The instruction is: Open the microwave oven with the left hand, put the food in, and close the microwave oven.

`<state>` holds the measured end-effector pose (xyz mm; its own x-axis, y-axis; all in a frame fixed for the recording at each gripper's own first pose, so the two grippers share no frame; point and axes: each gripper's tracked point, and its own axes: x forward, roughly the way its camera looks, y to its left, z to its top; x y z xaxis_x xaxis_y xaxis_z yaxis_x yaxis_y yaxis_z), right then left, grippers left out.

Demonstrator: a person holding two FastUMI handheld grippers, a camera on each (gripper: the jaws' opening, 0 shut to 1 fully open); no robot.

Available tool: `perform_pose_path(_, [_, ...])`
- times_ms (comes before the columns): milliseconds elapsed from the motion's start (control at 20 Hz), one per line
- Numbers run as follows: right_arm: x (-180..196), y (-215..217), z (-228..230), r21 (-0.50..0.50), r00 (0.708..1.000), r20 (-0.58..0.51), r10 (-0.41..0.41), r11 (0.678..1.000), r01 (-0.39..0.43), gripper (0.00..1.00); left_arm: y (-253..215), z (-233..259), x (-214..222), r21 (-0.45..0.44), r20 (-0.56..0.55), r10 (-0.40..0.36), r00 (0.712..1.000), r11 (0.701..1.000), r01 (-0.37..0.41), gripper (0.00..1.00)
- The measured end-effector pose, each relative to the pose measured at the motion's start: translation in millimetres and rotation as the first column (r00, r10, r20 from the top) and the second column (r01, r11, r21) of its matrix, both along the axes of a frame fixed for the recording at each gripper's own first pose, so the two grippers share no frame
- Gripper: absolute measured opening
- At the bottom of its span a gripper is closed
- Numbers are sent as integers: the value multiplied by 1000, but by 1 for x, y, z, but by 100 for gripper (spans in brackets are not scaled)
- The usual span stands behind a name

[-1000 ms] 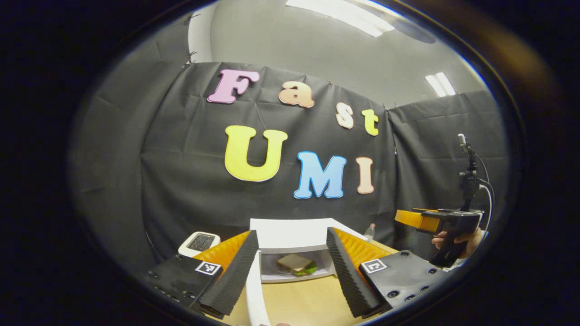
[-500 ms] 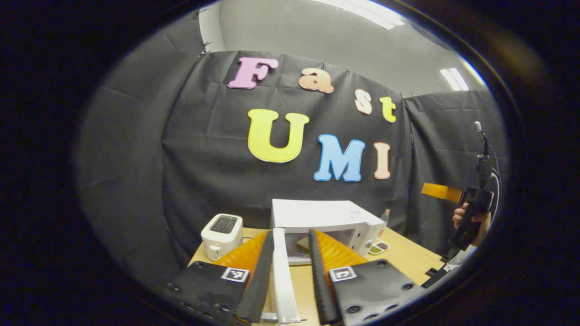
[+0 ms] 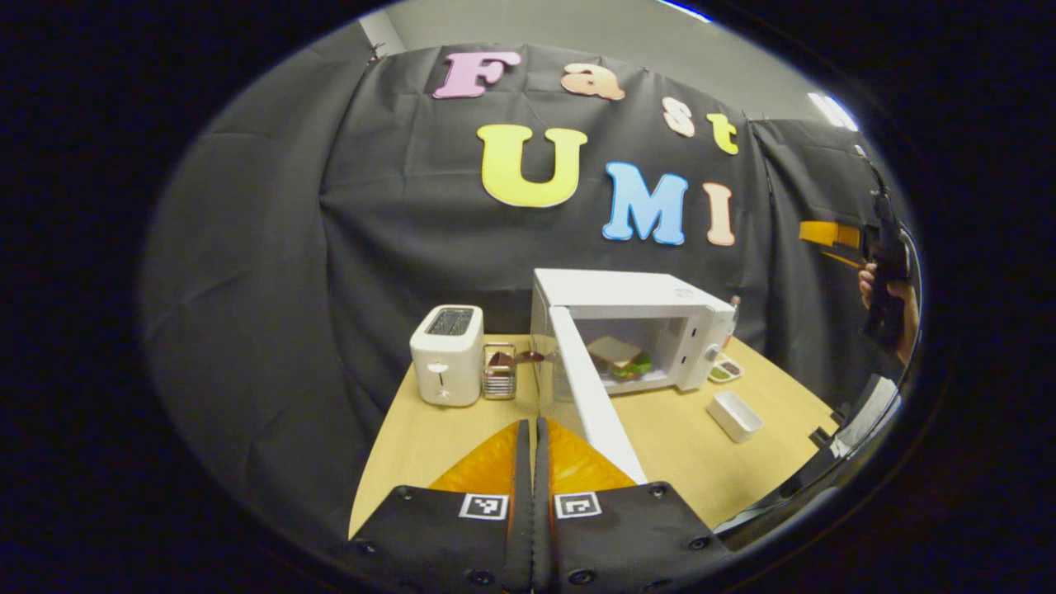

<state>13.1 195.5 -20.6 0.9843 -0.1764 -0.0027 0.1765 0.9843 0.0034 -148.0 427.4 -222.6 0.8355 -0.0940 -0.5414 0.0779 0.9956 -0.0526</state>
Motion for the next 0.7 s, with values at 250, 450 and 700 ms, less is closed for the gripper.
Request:
perform_pose_path(250, [4,6,0,-9,1000,1,2,1000,-2,91,-4,-24,-23,-26,-72,-32,997,999,30,7])
perform_pose_path(450, [8,4,-8,-14,1000,-6,-10,1000,10,91,-30,-27,-31,-82,-81,-88,993,993,81,6])
perform_pose_path(700, [12,-3,-4,-10,1000,14,-14,1000,15,91,-57,-32,-36,-119,-94,-135,986,985,124,7])
